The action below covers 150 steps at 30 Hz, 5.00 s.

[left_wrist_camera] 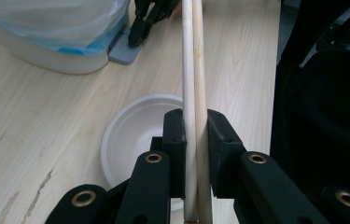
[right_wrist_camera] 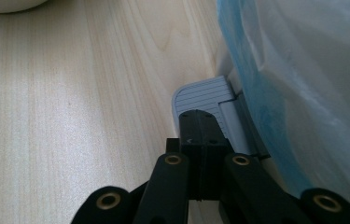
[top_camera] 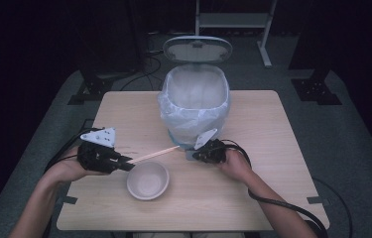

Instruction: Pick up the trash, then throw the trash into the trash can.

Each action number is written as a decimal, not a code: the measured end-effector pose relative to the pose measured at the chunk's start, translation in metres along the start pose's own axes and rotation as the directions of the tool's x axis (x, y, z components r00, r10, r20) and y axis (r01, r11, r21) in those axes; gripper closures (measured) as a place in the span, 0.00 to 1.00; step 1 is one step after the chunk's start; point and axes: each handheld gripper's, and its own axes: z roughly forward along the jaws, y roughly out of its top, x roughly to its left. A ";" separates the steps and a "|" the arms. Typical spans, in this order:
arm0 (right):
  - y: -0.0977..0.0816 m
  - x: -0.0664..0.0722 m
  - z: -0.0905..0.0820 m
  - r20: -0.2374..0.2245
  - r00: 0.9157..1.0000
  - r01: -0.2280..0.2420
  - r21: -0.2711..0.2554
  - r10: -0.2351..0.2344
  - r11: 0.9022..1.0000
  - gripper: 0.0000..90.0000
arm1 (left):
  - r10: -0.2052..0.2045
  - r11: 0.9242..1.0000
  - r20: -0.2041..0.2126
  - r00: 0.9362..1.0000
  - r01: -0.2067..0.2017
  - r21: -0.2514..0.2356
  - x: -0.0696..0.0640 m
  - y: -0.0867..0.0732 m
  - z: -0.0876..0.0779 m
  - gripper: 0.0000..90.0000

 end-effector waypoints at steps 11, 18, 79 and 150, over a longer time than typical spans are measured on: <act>0.000 0.000 -0.001 -0.016 1.000 -0.012 0.006 0.012 1.000 1.00 | -0.016 1.000 -0.006 1.000 0.015 -0.026 0.004 0.007 -0.019 0.88; 0.001 0.000 0.000 -0.014 1.000 -0.006 0.008 0.007 1.000 1.00 | 0.000 1.000 -0.005 1.000 0.000 -0.026 0.005 0.018 -0.025 0.88; 0.004 -0.005 0.001 -0.031 0.997 0.068 0.003 -0.068 0.998 1.00 | -0.024 0.999 -0.083 0.996 0.027 0.030 0.050 0.118 -0.059 0.88; 0.001 -0.006 0.002 -0.050 0.997 0.053 -0.026 -0.054 0.998 1.00 | -0.066 0.991 -0.117 0.991 0.078 0.107 0.104 0.192 0.009 0.88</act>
